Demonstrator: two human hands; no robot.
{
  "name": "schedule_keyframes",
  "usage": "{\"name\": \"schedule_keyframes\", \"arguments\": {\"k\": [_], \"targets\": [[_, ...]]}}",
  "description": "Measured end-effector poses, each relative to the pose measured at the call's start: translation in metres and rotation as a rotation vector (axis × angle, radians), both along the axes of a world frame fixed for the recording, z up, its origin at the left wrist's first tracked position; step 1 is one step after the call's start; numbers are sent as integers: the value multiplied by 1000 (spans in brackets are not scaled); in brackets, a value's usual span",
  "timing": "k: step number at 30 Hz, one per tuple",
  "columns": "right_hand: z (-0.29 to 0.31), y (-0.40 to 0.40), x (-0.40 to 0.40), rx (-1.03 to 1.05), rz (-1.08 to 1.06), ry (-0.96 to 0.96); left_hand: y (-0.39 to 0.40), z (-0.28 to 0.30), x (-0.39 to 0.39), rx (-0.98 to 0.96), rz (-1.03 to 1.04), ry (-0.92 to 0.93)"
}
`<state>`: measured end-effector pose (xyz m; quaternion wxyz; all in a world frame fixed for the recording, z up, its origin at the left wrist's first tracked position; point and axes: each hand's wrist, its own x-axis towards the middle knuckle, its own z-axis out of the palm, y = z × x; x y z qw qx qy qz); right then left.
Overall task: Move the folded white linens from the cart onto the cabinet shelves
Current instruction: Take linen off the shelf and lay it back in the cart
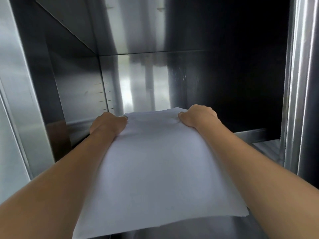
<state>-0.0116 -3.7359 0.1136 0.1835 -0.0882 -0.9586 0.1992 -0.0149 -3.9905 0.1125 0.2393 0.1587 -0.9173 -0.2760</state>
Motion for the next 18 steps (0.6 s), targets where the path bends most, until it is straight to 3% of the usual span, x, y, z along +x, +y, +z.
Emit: {"name": "schedule_keyframes", "arguments": {"k": [18], "targets": [[-2, 7, 11, -198, 62, 148, 6, 3, 24, 121, 15, 323]]}}
